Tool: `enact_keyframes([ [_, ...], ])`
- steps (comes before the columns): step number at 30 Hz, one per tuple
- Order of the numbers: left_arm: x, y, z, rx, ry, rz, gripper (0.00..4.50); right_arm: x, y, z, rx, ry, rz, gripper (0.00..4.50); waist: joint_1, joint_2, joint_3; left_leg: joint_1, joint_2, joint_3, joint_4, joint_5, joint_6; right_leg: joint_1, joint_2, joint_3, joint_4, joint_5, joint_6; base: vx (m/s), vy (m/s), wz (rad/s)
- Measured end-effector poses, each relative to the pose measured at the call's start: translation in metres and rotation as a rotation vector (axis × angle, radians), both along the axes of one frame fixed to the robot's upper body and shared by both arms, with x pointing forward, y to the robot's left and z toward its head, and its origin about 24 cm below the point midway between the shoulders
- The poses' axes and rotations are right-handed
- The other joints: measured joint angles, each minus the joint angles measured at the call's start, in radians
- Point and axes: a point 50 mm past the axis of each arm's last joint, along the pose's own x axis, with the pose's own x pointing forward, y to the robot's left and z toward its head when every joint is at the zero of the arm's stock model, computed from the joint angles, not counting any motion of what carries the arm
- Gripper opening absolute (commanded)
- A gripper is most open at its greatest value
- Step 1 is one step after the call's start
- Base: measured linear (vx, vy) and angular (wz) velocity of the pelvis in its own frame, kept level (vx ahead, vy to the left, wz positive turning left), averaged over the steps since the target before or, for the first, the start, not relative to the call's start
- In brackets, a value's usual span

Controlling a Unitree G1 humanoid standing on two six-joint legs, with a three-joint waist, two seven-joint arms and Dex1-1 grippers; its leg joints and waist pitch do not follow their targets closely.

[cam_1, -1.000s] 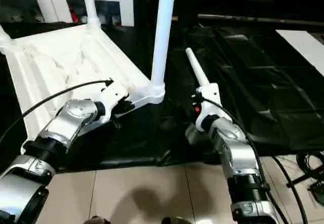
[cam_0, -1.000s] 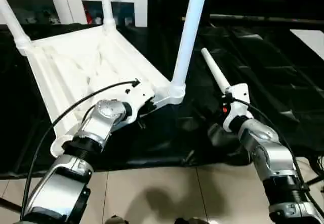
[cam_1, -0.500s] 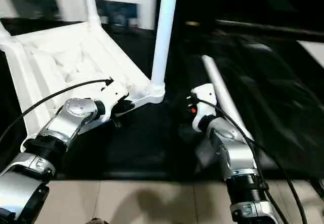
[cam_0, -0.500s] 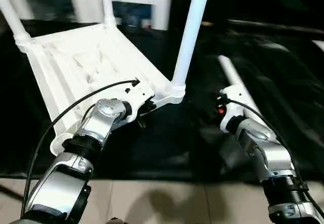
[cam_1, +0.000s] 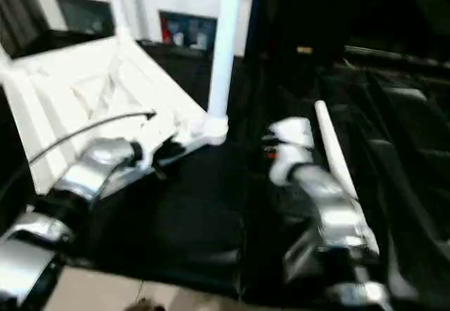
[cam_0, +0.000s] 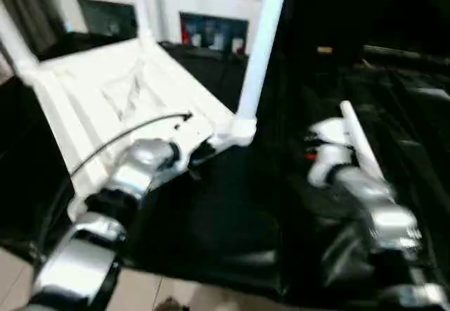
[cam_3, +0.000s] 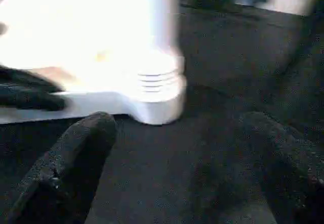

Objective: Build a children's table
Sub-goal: Rotate leg to tighten

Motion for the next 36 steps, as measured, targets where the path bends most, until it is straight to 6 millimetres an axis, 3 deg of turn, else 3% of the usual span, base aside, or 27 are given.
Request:
enact_keyframes([
  [1,0.0,0.001,-0.001,-0.001,0.004,-0.004,0.0,-0.001,-0.005,-0.001,-0.015,0.003,0.002,4.26,0.003,0.0,0.0,-0.001,-0.001,0.003,0.0,0.002,0.0,-0.005,-0.015,-0.004,0.001,0.008,0.011,-0.122,0.108,-0.1],
  [2,-0.001,0.0,-0.002,-0.004,0.009,-0.015,0.0,-0.003,-0.013,-0.003,-0.034,0.013,-0.003,4.26,0.017,-0.001,0.001,0.001,0.005,0.011,-0.009,0.006,-0.003,-0.003,-0.016,-0.013,-0.009,0.017,0.007,-0.105,0.044,-0.09],
  [4,-0.003,-0.001,-0.004,-0.007,0.02,-0.031,0.0,-0.004,-0.018,-0.003,-0.042,0.013,-0.008,4.26,0.017,0.0,0.003,0.012,0.026,0.033,-0.029,0.021,-0.023,0.007,-0.015,-0.026,-0.037,0.036,-0.005,-0.098,0.027,-0.08],
  [6,-0.005,0.002,-0.006,-0.002,0.04,-0.052,0.0,-0.005,-0.014,-0.001,-0.017,0.011,0.042,4.26,0.016,0.0,0.003,0.017,0.043,0.048,-0.034,0.028,-0.024,0.016,-0.016,-0.036,-0.057,0.054,-0.013,-0.082,0.036,-0.09],
  [10,-0.015,0.009,-0.008,0.007,0.056,-0.151,0.0,-0.007,-0.013,0.002,-0.028,-0.002,0.139,4.4,0.021,-0.001,0.004,0.021,0.051,0.067,-0.034,0.029,-0.024,0.019,-0.019,-0.035,-0.068,0.067,-0.019,-0.047,0.031,-0.08],
  [17,-0.031,0.003,-0.006,-0.008,0.101,-0.359,0.0,-0.015,-0.012,0.001,-0.096,0.013,0.326,4.4,0.068,-0.002,0.004,0.018,0.054,0.094,-0.035,0.033,-0.012,0.014,-0.031,-0.033,-0.07,0.068,-0.019,0.0,0.0,0.0],
  [22,-0.034,0.001,-0.005,-0.006,0.109,-0.405,0.0,-0.013,-0.013,0.0,-0.131,0.014,0.377,4.4,0.074,-0.004,0.004,0.016,0.053,0.105,-0.036,0.033,-0.001,0.011,-0.036,-0.03,-0.071,0.069,-0.019,0.0,0.0,0.0],
  [36,-0.042,-0.002,-0.003,-0.025,0.143,-0.466,0.0,-0.007,-0.009,-0.011,-0.219,0.011,0.411,4.4,0.083,-0.005,0.005,0.015,0.054,0.112,-0.04,0.032,0.0,0.008,-0.036,-0.029,-0.077,0.07,-0.016,0.0,0.0,0.0],
])
